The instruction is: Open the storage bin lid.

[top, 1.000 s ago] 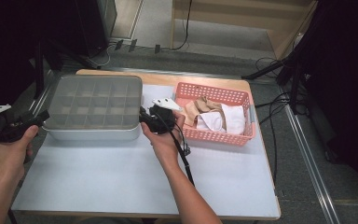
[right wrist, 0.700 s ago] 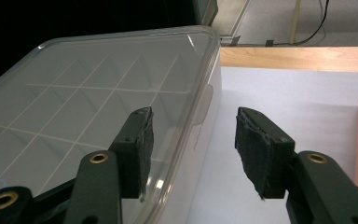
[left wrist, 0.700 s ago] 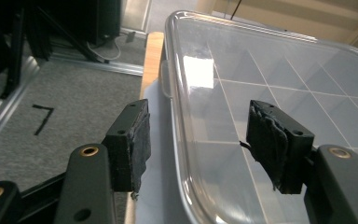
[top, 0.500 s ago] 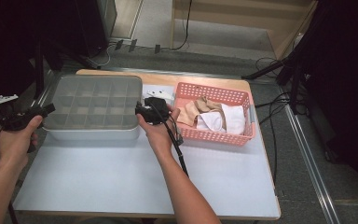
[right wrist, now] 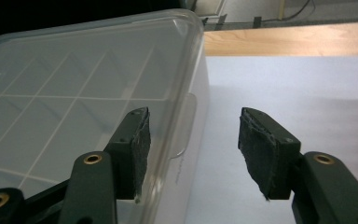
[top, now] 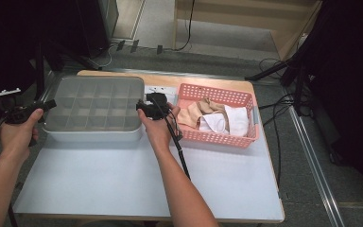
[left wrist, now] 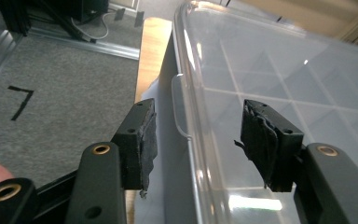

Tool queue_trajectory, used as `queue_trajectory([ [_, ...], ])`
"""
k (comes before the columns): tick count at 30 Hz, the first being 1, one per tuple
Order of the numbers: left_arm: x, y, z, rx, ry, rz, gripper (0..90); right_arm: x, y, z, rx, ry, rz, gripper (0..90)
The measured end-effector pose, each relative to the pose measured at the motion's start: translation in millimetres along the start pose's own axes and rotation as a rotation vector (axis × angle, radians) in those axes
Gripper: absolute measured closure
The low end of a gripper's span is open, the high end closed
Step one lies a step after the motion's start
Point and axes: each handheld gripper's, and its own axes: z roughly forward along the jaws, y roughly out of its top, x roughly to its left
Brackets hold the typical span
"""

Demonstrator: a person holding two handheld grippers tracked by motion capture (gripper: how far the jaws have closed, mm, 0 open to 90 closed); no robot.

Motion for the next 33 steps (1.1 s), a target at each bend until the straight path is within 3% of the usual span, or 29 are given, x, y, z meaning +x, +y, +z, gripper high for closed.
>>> queue_trajectory([
  [6,-0.6,4.0,7.3,0.018,-0.032,-0.016,47.7,-3.3,-0.4,5.3,0.008,0.048,0.045,44.2],
  [11,1.5,7.7,13.1,0.01,-0.026,-0.026,46.9,-1.7,1.9,11.4,0.051,0.084,0.107,42.1],
  [16,8.1,12.1,16.5,0.056,-0.087,-0.081,45.9,-4.3,3.2,16.7,0.068,0.121,0.144,41.9],
  [20,9.5,12.5,18.5,0.065,-0.118,-0.087,47.4,-4.8,3.6,19.6,0.087,0.148,0.195,43.2],
  [25,12.6,13.0,20.8,0.09,-0.168,-0.137,48.8,-2.2,2.7,22.6,0.089,0.18,0.197,46.4],
  [28,17.3,13.4,19.7,0.105,-0.192,-0.178,50.3,0.5,2.5,21.5,0.086,0.169,0.188,47.4],
  [33,16.9,15.9,15.0,0.106,-0.174,-0.168,58.0,2.8,3.4,18.3,0.078,0.149,0.188,51.4],
])
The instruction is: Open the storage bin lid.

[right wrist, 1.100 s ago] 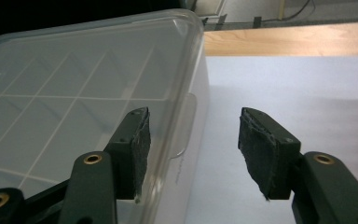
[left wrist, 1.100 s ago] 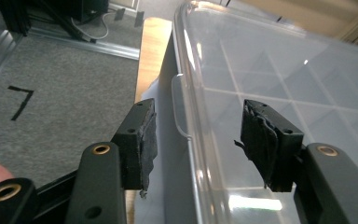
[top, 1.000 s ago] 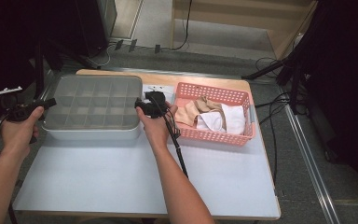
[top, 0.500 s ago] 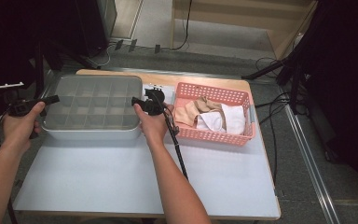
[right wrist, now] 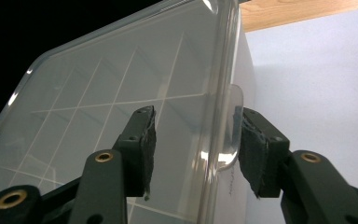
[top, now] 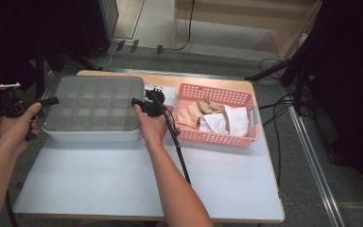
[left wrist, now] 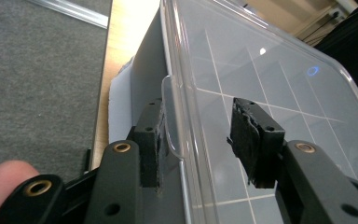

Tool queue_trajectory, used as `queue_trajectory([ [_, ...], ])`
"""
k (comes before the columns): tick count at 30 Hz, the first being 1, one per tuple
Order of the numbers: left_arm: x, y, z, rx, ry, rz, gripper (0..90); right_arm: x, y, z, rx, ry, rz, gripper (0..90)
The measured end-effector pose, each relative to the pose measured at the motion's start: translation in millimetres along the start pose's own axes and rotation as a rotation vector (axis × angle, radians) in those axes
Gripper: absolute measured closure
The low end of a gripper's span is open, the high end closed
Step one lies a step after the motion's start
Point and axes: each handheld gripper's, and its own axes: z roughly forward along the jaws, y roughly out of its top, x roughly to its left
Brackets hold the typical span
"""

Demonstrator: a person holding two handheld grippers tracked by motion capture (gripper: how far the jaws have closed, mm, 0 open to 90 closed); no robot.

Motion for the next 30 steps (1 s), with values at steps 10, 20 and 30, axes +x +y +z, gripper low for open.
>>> queue_trajectory([
  [10,-9.4,2.3,-7.3,-0.017,0.034,0.043,58.3,3.6,1.9,-6.4,-0.038,-0.001,-0.001,54.0],
  [20,-17.2,4.1,-19.0,-0.055,0.051,0.053,62.0,9.1,5.1,-17.0,-0.094,0.012,0.013,58.8],
  [30,-20.9,4.6,-32.5,-0.073,0.022,0.069,66.8,8.9,11.4,-34.4,-0.13,0.066,0.052,67.0],
])
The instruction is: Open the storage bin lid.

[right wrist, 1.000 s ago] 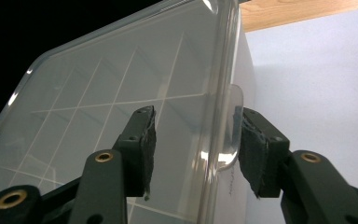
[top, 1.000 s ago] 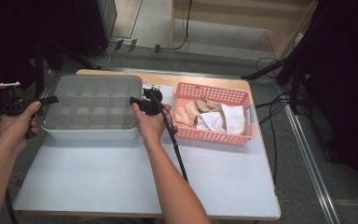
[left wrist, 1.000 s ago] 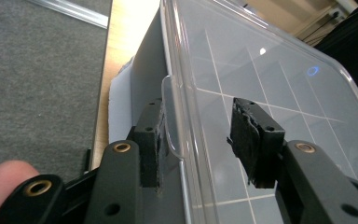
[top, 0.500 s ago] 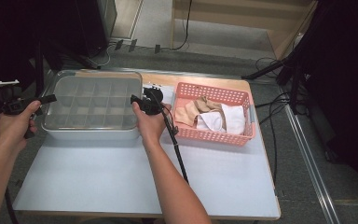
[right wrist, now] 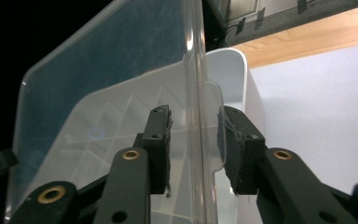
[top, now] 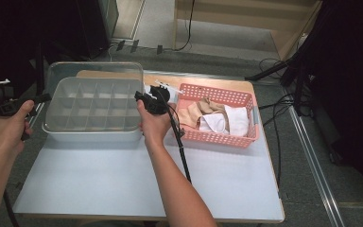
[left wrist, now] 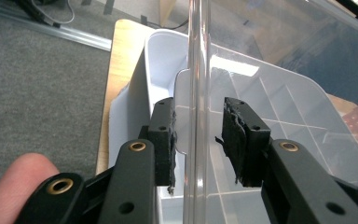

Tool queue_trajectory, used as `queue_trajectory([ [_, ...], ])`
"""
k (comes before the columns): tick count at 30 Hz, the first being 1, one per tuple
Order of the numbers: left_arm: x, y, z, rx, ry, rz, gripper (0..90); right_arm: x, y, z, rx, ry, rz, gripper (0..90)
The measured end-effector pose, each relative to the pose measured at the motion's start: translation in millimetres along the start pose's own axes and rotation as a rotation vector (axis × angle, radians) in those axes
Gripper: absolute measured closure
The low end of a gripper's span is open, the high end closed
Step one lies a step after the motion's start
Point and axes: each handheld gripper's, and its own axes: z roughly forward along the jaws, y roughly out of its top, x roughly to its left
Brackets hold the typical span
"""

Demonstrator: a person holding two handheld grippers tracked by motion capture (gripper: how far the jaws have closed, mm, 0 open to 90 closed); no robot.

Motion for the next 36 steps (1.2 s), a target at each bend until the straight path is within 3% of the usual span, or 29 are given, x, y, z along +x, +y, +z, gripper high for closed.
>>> queue_trajectory([
  [5,-13.1,0.1,-11.4,-0.034,0.024,0.036,66.7,-1.2,1.8,-6.8,0.009,0.027,0.019,68.2],
  [9,-19.8,0.7,-19.1,-0.035,0.011,0.034,66.8,-3.2,2.9,-14.8,0.0,0.049,0.042,69.1],
  [10,-19.3,0.8,-20.3,-0.024,-0.008,0.02,66.8,-3.8,3.7,-17.2,0.001,0.05,0.055,70.3],
  [12,-20.0,-1.5,-21.7,-0.015,-0.002,0.037,66.7,-6.8,4.4,-21.4,0.01,0.071,0.104,71.7],
  [20,-16.2,-11.1,-27.4,0.004,-0.028,0.009,68.2,-5.5,-0.7,-31.2,0.025,0.073,0.098,72.5],
  [36,-17.8,-33.2,-53.3,0.032,-0.041,0.008,68.1,1.2,-20.3,-60.3,0.029,0.095,0.096,73.8],
])
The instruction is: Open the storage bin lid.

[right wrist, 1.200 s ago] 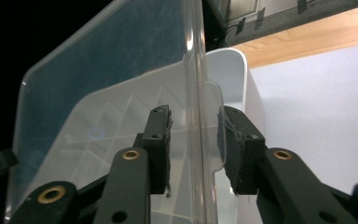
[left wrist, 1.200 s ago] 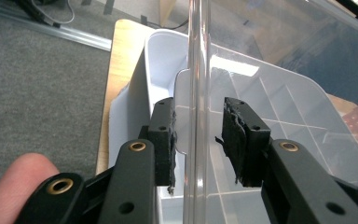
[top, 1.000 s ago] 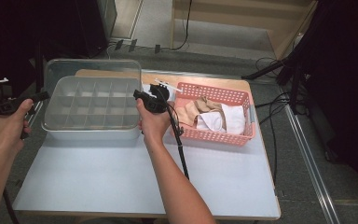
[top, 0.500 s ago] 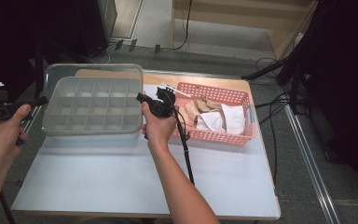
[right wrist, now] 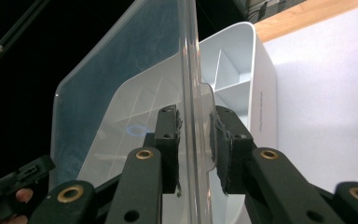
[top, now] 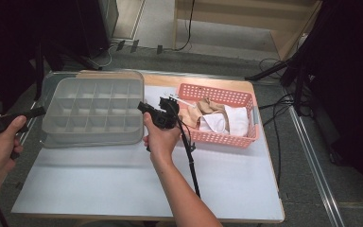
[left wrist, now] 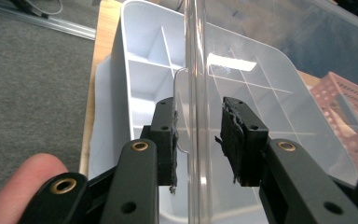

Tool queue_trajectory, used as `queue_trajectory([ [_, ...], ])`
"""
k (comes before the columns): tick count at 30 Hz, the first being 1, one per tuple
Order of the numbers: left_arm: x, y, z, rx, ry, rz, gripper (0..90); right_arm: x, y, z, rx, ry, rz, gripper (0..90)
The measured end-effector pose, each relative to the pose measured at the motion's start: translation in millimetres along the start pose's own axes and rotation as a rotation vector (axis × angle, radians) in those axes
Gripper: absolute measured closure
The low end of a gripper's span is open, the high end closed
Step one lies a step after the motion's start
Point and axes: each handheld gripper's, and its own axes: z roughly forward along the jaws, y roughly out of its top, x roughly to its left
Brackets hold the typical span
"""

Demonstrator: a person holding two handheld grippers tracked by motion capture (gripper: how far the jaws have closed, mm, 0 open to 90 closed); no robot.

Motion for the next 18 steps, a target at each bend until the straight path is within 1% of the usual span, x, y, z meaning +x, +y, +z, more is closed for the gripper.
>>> queue_trajectory([
  [2,0.4,-3.6,-3.8,0.009,0.0,0.003,68.0,0.8,-5.0,-4.3,0.005,0.008,0.012,74.2],
  [5,2.1,-10.3,-7.2,0.019,-0.005,-0.007,67.9,1.3,-12.4,-11.1,0.007,0.023,0.019,75.3],
  [7,2.5,-15.3,-9.0,0.021,-0.002,-0.004,67.8,1.9,-16.6,-14.9,0.0,0.035,0.032,76.0],
  [9,1.8,-19.8,-11.7,0.016,0.005,-0.008,67.6,2.4,-20.9,-18.0,-0.006,0.038,0.018,76.2],
  [12,1.2,-25.7,-16.4,0.017,0.011,-0.008,67.3,3.7,-27.1,-21.9,0.0,0.044,0.015,76.2],
  [13,0.4,-27.9,-17.7,0.016,0.017,-0.008,67.3,2.9,-29.3,-23.1,-0.004,0.045,0.008,76.2],
  [16,-1.1,-34.9,-21.9,0.019,0.016,-0.008,67.2,2.2,-35.7,-27.7,-0.001,0.045,0.012,76.2],
  [18,-2.2,-39.3,-24.6,0.021,0.018,-0.004,67.2,1.1,-39.8,-31.2,0.0,0.048,0.006,76.1],
])
